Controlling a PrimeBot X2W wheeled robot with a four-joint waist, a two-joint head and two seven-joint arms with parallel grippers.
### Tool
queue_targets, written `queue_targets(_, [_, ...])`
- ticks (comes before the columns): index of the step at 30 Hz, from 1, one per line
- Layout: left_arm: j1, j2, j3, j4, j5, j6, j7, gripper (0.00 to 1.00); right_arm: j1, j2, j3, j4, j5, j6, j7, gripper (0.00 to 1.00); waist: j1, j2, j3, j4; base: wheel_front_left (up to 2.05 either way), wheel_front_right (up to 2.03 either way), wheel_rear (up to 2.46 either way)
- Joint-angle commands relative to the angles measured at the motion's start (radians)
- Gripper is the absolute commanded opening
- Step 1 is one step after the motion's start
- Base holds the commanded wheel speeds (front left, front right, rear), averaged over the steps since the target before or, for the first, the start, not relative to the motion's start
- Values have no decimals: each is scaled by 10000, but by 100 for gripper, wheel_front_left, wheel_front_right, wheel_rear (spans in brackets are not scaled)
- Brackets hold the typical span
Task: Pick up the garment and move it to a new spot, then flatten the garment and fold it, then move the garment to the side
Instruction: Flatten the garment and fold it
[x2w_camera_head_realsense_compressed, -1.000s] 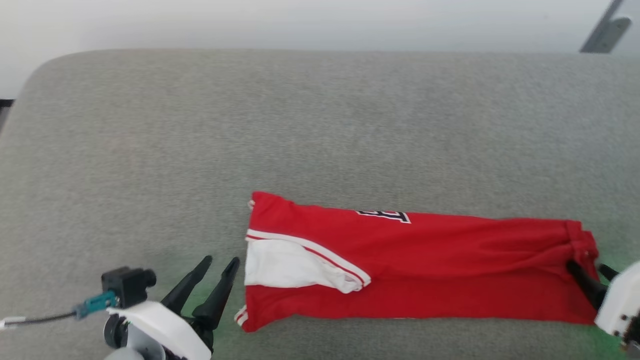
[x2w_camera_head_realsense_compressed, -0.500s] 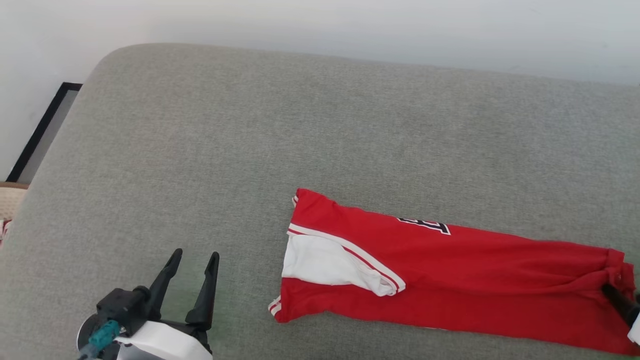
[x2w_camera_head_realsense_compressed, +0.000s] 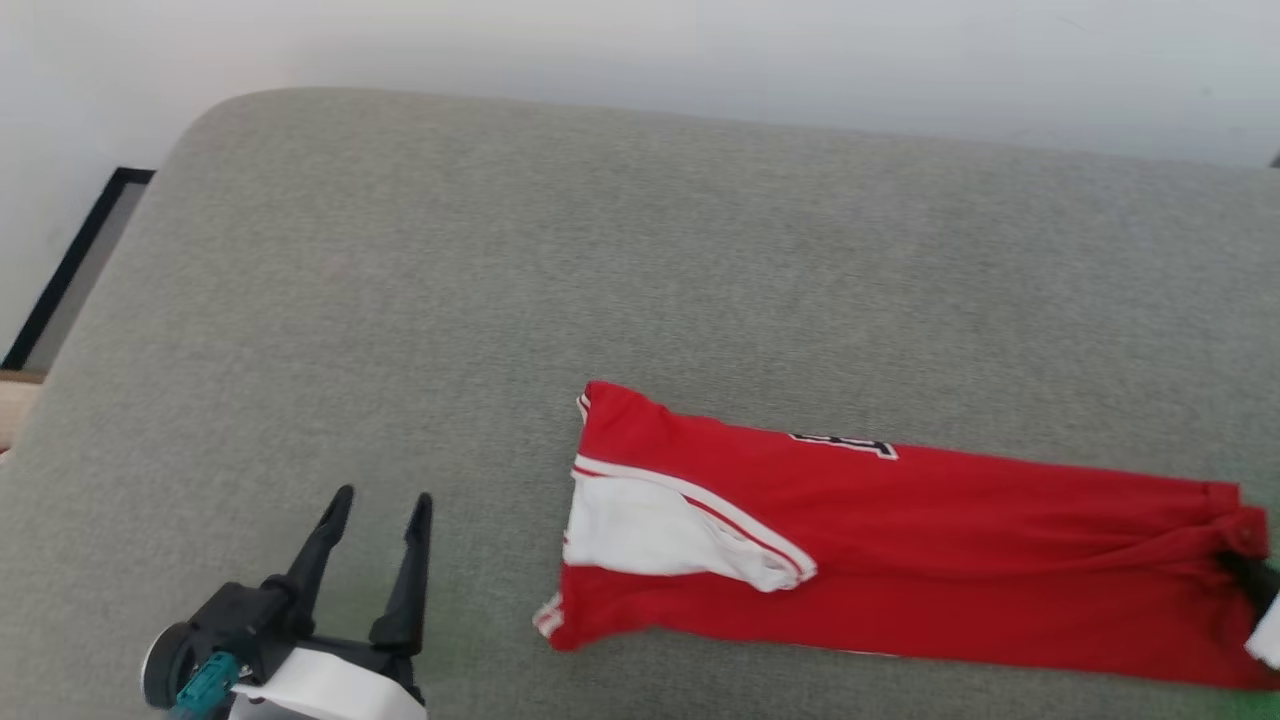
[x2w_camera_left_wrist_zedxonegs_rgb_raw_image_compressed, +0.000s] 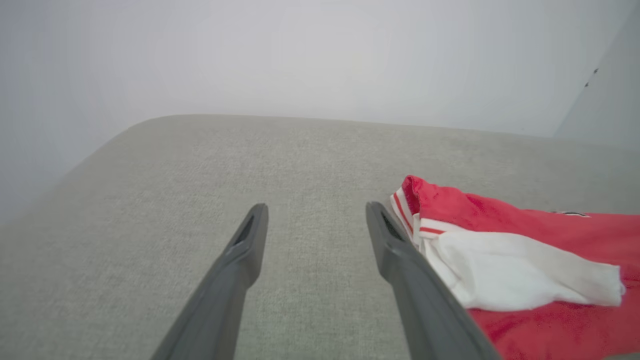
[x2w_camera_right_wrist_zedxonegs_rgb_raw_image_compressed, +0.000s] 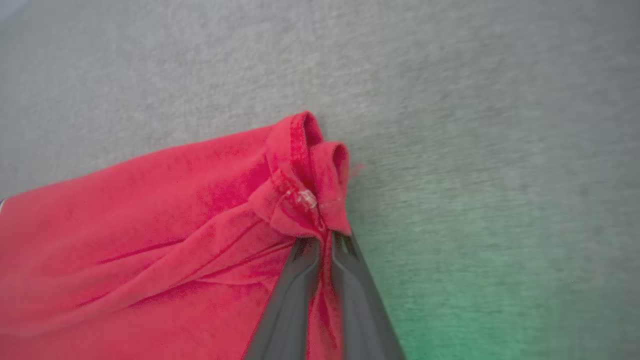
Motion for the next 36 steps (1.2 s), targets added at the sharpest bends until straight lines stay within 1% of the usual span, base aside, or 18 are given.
queue_targets(1, [33,16,-56,-173,22,9,-48,100,-66,-108,-230,64,-29,-61,-112,0,0,0,-6,-184,0,0,0])
queue_targets(6, [42,167,-319,-627,-416,17,-48,100,-332,-446,-1095,33,-325,-55,-363,0,0,0,39,-618,0,0,0])
queue_targets(11, [-63,281,-388,-734,-330,17,-48,100,-391,-1100,-2198,148,-730,-55,-596,0,0,0,134,-961,0,0,0])
queue_targets(16, [-213,270,-414,-680,-213,17,-48,100,-437,-1596,-3400,276,-1105,-38,-674,0,0,0,210,-1076,0,0,0])
queue_targets(18, [-223,249,-378,-661,-230,17,-48,100,-468,-1654,-3649,221,-1193,-38,-658,0,0,0,206,-1108,0,0,0])
queue_targets(20, [-213,238,-333,-637,-251,17,-48,100,-475,-1566,-3731,66,-1236,-37,-579,0,0,0,160,-1135,0,0,0])
queue_targets(23, [-112,228,-273,-590,-303,17,-48,100,-277,-1330,-3357,-462,-1196,-37,-339,0,0,0,54,-1175,0,0,0])
queue_targets(24, [-26,206,-272,-544,-396,17,-48,100,-78,-1142,-2893,-977,-1080,-37,-107,0,0,0,-30,-1186,0,0,0])
queue_targets(27, [-6,257,-329,-503,-483,17,-48,100,236,-835,-1972,-2047,-877,-37,339,0,0,0,-131,-1202,0,0,0])
queue_targets(28, [-6,257,-329,-503,-483,17,-48,100,236,-835,-1972,-2047,-877,-37,339,0,0,0,-131,-1202,0,0,0])
queue_targets(33, [49,271,-422,-516,-677,17,-48,100,627,-301,-54,-4116,-599,-37,1150,0,0,0,-214,-1234,0,0,0])
queue_targets(36, [-44,323,-526,-561,-974,17,-48,100,645,-84,1068,-5093,-480,-37,1647,0,0,0,-185,-1227,0,0,0])
